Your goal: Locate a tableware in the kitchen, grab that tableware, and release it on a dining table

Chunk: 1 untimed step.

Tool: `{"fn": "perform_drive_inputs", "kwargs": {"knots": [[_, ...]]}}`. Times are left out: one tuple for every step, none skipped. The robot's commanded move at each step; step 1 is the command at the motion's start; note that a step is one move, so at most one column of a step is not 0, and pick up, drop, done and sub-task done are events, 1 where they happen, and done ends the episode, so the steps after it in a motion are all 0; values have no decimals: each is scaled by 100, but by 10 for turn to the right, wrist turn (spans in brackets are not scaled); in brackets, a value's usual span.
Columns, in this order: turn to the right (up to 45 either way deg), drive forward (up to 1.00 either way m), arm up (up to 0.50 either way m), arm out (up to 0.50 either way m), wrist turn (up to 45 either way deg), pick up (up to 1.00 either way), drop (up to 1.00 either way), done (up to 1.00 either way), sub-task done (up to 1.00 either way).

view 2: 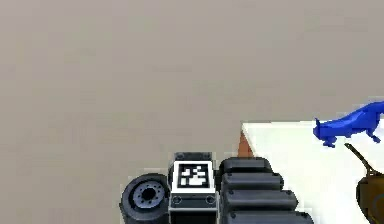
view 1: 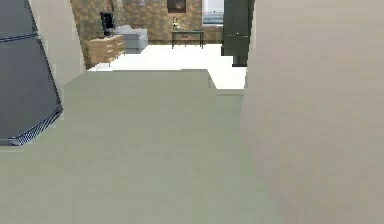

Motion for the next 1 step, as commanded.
{"fn": "perform_drive_inputs", "kwargs": {"knots": [[-30, 0, 0, 0, 0, 0, 0, 0, 0]]}}
